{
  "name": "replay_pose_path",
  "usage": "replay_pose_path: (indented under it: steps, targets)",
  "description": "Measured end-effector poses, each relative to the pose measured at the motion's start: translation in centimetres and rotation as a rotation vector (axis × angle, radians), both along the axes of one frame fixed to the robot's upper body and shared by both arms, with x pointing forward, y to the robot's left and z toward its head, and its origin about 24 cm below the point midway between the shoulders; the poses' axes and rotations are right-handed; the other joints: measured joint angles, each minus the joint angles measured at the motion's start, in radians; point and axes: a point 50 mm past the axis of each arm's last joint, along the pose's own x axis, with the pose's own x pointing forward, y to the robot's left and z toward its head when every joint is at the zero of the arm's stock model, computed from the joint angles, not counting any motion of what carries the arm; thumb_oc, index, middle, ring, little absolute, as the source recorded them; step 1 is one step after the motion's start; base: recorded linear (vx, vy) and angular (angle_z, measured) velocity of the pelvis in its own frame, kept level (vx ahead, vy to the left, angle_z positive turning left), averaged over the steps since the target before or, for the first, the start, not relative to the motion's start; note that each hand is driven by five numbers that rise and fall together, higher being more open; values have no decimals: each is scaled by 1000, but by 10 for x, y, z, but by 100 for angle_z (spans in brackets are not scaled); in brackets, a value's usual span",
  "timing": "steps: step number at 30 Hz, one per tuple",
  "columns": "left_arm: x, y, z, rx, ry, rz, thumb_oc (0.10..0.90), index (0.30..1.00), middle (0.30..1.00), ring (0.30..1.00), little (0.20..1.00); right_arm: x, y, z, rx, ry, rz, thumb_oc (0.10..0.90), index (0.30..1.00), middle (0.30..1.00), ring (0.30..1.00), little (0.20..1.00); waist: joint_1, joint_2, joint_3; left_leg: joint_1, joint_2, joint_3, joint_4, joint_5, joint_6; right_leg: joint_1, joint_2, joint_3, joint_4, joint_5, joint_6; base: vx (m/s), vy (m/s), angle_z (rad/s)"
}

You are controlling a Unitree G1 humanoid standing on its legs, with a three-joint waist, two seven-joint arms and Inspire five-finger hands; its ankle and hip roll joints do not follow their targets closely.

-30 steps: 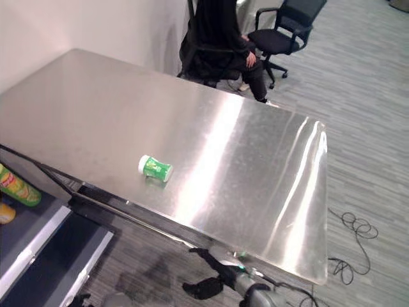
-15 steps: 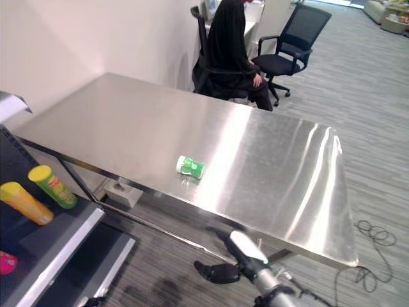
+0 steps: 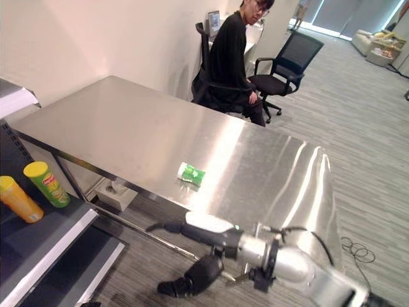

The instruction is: Put the goods on the table back onto the shelves and tidy them up.

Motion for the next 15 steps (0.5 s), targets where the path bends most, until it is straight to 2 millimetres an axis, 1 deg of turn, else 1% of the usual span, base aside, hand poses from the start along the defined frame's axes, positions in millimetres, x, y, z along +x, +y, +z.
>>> replay_pose_path:
  steps: [2, 5, 6, 7, 9, 11, 13, 15]
  targets:
    - [0, -1, 0, -9, -2, 6, 800, 900, 900, 900, 900, 5, 1, 8, 13, -32, 3, 800, 900, 900, 900, 900, 10, 9, 7, 1, -1, -2, 0, -1, 1, 4, -1, -1, 0, 0, 0, 25, 22, 5]
    - [0, -7, -2, -33, -11, 49, 800, 900, 900, 900, 900, 12, -4, 20, 6, -132, -42, 800, 900, 900, 900, 900, 15, 34, 24, 1, -6, -2, 0, -2, 2, 3, -5, -1, -2, 0, 0, 0, 0, 0]
    - [0, -11, -3, -45, -18, 69, 800, 900, 900, 900, 900, 26, -21, 42, 18, -300, -171, 800, 900, 900, 900, 900, 13, 50, 35, 1, -7, -1, 0, -2, 2, 5, -4, -1, -6, 0, 0, 35, 1, -1]
    - [0, -10, -3, -44, -18, 72, 800, 900, 900, 900, 900, 30, -27, 48, 29, -333, -216, 800, 900, 900, 900, 900, 14, 47, 38, 3, -6, -1, 0, -2, 2, 11, -1, -1, -13, 0, 0, 35, -5, 0]
    - [0, -8, -2, -39, -21, 72, 800, 900, 900, 900, 900, 32, -34, 50, -38, -422, -257, 800, 900, 900, 900, 900, 15, 39, 42, 12, -5, -2, 0, -2, 2, 25, 2, -4, -21, 0, 0, 37, -19, 4]
    - [3, -8, -2, -38, -28, 69, 800, 900, 900, 900, 900, 42, -50, 50, -155, -479, -328, 800, 900, 900, 900, 900, 16, 31, 45, 11, -5, -13, 0, -2, 2, 39, 4, -18, -36, 0, 0, 23, -24, 14]
    - [3, -8, -1, -39, -31, 68, 800, 900, 900, 900, 900, 44, -55, 48, -216, -479, -337, 800, 900, 900, 900, 900, 22, 30, 45, 8, -3, -21, 0, -2, 2, 40, 6, -26, -36, 0, 0, 16, -17, 11]
    - [4, -8, -1, -40, -31, 67, 800, 900, 900, 900, 900, 47, -53, 42, -247, -455, -320, 800, 900, 900, 900, 900, 27, 30, 45, 9, -2, -24, 0, -2, 2, 43, 8, -29, -36, 0, 0, 14, -11, 5]
